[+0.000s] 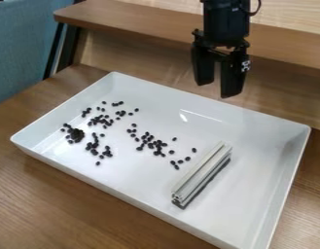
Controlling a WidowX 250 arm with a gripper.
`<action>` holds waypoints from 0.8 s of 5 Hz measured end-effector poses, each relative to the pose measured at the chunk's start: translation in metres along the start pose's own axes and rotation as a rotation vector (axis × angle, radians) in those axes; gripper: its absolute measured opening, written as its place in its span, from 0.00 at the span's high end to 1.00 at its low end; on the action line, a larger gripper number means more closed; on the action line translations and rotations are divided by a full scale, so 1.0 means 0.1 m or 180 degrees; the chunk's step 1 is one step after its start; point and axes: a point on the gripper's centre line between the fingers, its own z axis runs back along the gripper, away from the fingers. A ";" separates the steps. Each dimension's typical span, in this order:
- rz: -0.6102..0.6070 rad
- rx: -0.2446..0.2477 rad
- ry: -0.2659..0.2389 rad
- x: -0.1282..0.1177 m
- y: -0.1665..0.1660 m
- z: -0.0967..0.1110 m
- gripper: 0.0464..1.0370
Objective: Sweep into pile
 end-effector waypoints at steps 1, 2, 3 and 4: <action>0.0018 -0.0062 0.0115 -0.01 0.02 -0.16 0.04; -0.0010 -0.0097 0.0090 0.05 -0.03 -0.26 0.04; -0.0056 -0.0136 0.0187 0.02 -0.21 -0.49 0.04; 0.0112 -0.0089 0.0209 -0.18 -0.28 -0.52 0.04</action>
